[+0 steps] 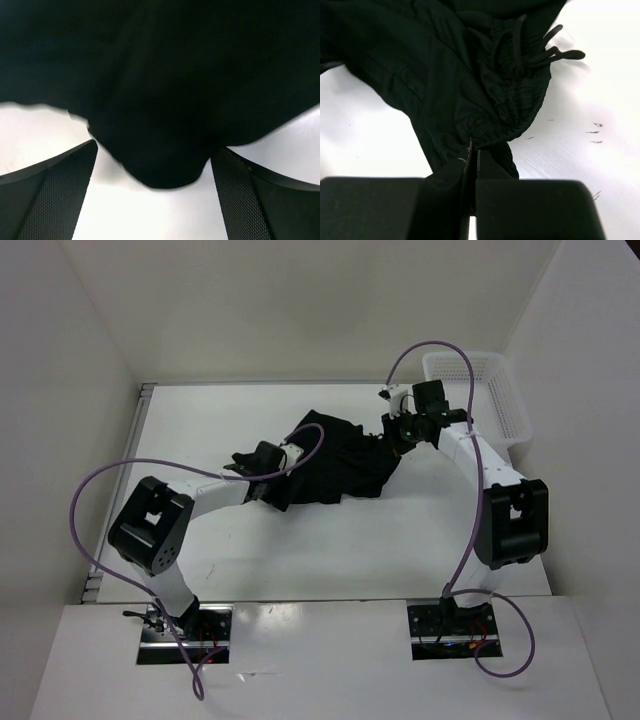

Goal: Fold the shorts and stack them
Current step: Move the shorts to the center of the board

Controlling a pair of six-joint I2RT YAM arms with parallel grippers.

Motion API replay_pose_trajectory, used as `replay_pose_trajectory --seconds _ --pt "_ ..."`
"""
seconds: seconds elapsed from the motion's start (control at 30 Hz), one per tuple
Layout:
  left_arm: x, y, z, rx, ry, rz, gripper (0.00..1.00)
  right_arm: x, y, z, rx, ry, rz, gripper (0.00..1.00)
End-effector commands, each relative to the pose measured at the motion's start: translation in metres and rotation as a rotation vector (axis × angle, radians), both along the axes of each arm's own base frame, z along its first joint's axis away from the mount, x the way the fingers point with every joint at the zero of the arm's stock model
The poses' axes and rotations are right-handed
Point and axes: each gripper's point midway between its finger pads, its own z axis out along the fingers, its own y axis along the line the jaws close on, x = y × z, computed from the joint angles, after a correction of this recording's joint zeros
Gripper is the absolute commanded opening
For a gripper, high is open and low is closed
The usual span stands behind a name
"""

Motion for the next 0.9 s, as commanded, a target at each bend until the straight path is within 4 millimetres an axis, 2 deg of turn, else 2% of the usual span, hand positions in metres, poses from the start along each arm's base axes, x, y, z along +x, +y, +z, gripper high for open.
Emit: replay_pose_trajectory --seconds 0.0,0.07,0.1,0.13,0.23,0.27,0.3,0.37,0.4,0.43,0.47,0.5,0.53,0.57,0.6,0.63,0.67,0.7,0.73,0.77,0.83,0.87 --pt "0.031 -0.010 0.005 -0.008 -0.088 0.017 1.00 -0.003 0.002 0.023 0.013 -0.083 0.022 0.00" --pt "0.023 -0.012 -0.005 -0.007 -0.035 -0.001 0.96 -0.006 0.001 0.026 0.010 -0.097 0.029 0.00" --pt "0.019 -0.013 -0.007 -0.012 -0.018 -0.010 0.90 -0.009 0.001 0.021 0.008 -0.085 0.029 0.00" --pt "0.015 -0.015 -0.011 -0.021 0.007 -0.024 0.70 -0.011 0.001 0.018 0.007 -0.076 0.029 0.00" --pt "0.004 -0.020 -0.013 -0.043 0.063 -0.053 0.34 -0.011 0.000 0.021 0.003 -0.089 0.035 0.00" --pt "0.002 -0.019 -0.014 -0.039 0.071 -0.053 0.08 -0.011 0.000 0.021 0.003 -0.089 0.035 0.00" --pt "0.002 -0.019 -0.014 -0.039 0.071 -0.053 0.00 -0.007 0.001 0.026 0.006 -0.107 0.035 0.00" --pt "0.006 -0.006 -0.015 0.007 0.057 -0.013 0.00 0.006 0.000 0.040 0.004 -0.156 0.012 0.00" --pt "0.020 -0.001 -0.003 0.010 0.007 0.019 0.00 0.022 0.002 0.058 0.014 -0.203 -0.008 0.00" --pt "0.057 0.018 0.022 0.013 -0.093 0.110 0.00 0.036 -0.002 0.071 0.006 -0.241 -0.047 0.00" --pt "0.081 0.031 0.044 0.006 -0.153 0.164 0.00 0.053 -0.001 0.089 0.025 -0.288 -0.086 0.00" --pt "0.105 0.044 0.071 -0.008 -0.223 0.219 0.00 0.079 0.001 0.119 0.041 -0.360 -0.111 0.00" --pt "0.131 0.076 0.095 -0.009 -0.278 0.307 0.00 0.093 0.000 0.134 0.045 -0.394 -0.140 0.00" --pt "0.153 0.093 0.125 -0.007 -0.353 0.367 0.00 0.106 0.003 0.153 0.066 -0.437 -0.148 0.00" --pt "0.186 0.104 0.185 -0.046 -0.487 0.414 0.00 0.129 0.006 0.187 0.096 -0.510 -0.173 0.00" --pt "0.199 0.118 0.214 -0.056 -0.553 0.454 0.00 0.138 0.008 0.204 0.113 -0.546 -0.178 0.00" --pt "0.209 0.138 0.239 -0.058 -0.600 0.499 0.00 0.144 0.008 0.220 0.126 -0.581 -0.191 0.00" --pt "0.213 0.143 0.266 -0.073 -0.645 0.510 0.00 0.147 0.008 0.257 0.149 -0.664 -0.191 0.00" --pt "0.213 0.143 0.304 -0.094 -0.695 0.512 0.00 0.154 0.009 0.258 0.152 -0.672 -0.191 0.00" --pt "0.210 0.143 0.317 -0.100 -0.710 0.512 0.00 0.151 0.010 0.276 0.158 -0.714 -0.177 0.00" --pt "0.199 0.145 0.326 -0.100 -0.708 0.512 0.00 0.149 0.010 0.271 0.132 -0.707 -0.152 0.00" --pt "0.188 0.138 0.324 -0.095 -0.696 0.502 0.00 0.143 0.013 0.267 0.131 -0.693 -0.120 0.00"
